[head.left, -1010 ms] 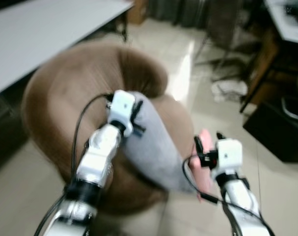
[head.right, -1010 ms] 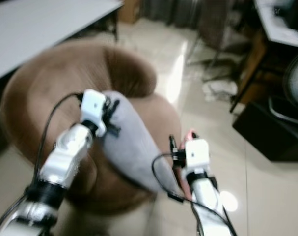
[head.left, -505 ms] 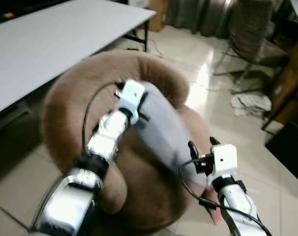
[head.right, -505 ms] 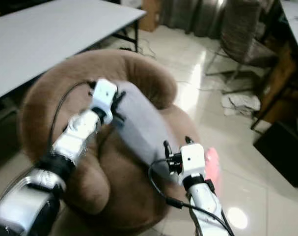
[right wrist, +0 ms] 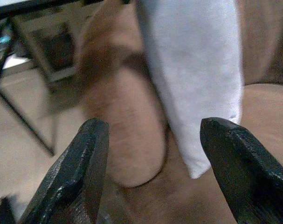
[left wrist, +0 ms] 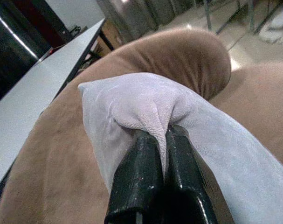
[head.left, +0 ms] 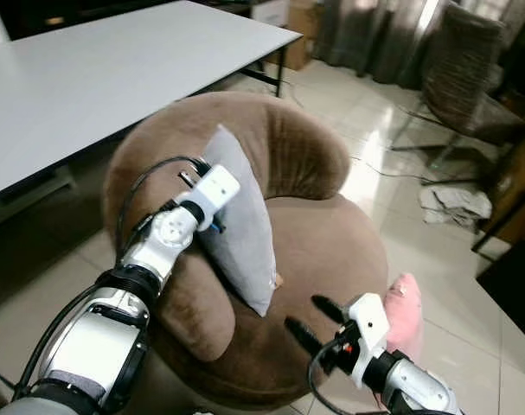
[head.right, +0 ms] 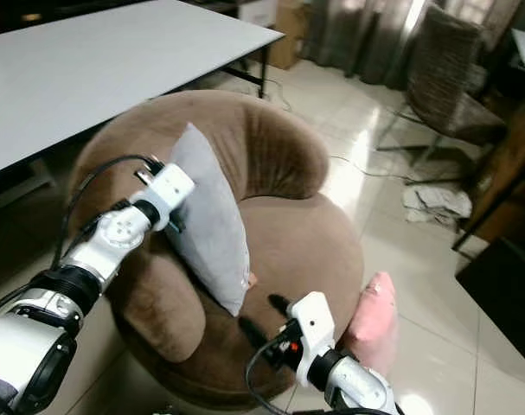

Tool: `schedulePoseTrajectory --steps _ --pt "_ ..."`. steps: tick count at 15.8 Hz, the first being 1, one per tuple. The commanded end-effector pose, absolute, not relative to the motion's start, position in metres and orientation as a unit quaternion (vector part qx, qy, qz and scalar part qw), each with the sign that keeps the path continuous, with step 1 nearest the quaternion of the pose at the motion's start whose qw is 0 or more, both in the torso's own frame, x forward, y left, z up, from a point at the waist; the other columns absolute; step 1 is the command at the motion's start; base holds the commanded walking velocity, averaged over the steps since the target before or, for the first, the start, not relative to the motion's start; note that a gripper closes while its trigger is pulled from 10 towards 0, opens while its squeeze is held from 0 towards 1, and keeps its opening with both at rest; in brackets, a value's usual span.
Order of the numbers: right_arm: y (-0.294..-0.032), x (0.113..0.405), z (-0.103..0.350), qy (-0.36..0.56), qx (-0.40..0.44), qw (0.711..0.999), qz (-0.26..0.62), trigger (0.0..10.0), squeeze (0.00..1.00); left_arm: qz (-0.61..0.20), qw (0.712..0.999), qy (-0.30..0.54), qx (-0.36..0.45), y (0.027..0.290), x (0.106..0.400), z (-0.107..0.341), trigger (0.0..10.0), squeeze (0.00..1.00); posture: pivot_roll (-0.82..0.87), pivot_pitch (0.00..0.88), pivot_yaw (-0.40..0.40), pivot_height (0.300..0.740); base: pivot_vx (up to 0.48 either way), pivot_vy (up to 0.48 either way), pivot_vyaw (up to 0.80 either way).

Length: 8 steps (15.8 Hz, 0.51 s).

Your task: Move the pillow to the sofa from floor

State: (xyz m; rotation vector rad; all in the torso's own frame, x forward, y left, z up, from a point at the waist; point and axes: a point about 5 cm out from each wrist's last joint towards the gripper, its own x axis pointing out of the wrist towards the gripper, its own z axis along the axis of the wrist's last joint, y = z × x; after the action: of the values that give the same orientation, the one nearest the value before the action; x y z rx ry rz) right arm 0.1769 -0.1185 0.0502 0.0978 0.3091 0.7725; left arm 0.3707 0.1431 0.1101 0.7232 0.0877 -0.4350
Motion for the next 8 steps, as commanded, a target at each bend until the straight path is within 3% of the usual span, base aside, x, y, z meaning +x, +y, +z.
schedulePoseTrajectory --steps 1,2,3,8 --pt "-0.122 0.176 0.051 0.160 0.048 0.907 0.387 10.0 0.00 -0.217 0.902 0.036 0.372 0.138 0.376 0.119 10.0 0.00 0.06 0.014 -0.061 0.740 0.000 0.000 0.00" --pt "-0.124 0.177 0.050 0.161 0.047 0.908 0.384 10.0 0.00 -0.221 0.898 0.057 0.377 0.141 0.376 0.114 10.0 0.04 0.06 0.014 -0.061 0.740 0.000 0.000 0.00" --pt "-0.130 0.178 0.050 0.160 0.041 0.912 0.375 10.0 0.00 -0.216 0.896 0.085 0.380 0.148 0.375 0.109 10.0 1.00 0.06 0.014 -0.061 0.740 0.000 0.000 0.00" --pt "-0.131 0.177 0.050 0.156 0.050 0.917 0.364 10.0 0.00 -0.160 0.933 0.040 0.320 0.154 0.383 0.127 10.0 1.00 0.05 0.003 -0.058 0.740 0.000 0.000 0.00"
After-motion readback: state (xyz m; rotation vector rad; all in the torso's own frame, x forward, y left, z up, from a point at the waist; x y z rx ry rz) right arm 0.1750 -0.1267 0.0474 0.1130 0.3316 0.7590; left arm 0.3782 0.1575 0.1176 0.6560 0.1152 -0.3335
